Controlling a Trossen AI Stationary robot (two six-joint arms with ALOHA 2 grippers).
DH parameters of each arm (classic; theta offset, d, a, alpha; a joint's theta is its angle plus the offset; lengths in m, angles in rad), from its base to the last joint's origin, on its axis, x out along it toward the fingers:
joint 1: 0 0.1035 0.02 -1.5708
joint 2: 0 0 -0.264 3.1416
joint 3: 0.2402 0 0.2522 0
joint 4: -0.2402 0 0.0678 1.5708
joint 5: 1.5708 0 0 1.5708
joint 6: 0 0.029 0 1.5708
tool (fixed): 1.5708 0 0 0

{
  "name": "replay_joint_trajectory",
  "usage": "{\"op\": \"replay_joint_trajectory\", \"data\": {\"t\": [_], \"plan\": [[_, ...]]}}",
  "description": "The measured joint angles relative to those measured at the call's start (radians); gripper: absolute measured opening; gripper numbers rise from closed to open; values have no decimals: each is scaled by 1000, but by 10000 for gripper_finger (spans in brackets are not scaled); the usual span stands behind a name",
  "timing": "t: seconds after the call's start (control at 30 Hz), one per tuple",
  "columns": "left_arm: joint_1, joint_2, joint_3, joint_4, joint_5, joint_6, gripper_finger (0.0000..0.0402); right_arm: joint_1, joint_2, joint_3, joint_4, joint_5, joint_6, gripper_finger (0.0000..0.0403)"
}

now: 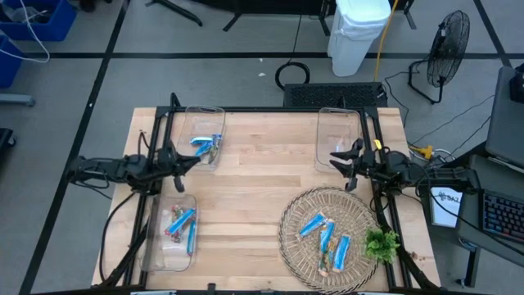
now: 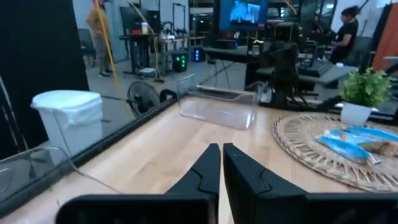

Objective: Pick and place Granola Bars by type
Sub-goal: Put the yellow granola bar into the top right transparent bin

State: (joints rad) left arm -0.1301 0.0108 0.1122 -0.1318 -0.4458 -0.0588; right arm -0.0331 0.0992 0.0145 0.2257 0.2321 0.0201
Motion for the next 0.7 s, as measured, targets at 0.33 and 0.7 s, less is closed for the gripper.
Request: {"op": "replay_joint_trajectory", "data": {"t": [0.33,0.7], "plan": [[149,-6,-6,-28,241,23,14,0,15,0,1,-1,27,114],[301,40,-100,153,392,31,16,2,16,0,1,-4,49,114]]}}
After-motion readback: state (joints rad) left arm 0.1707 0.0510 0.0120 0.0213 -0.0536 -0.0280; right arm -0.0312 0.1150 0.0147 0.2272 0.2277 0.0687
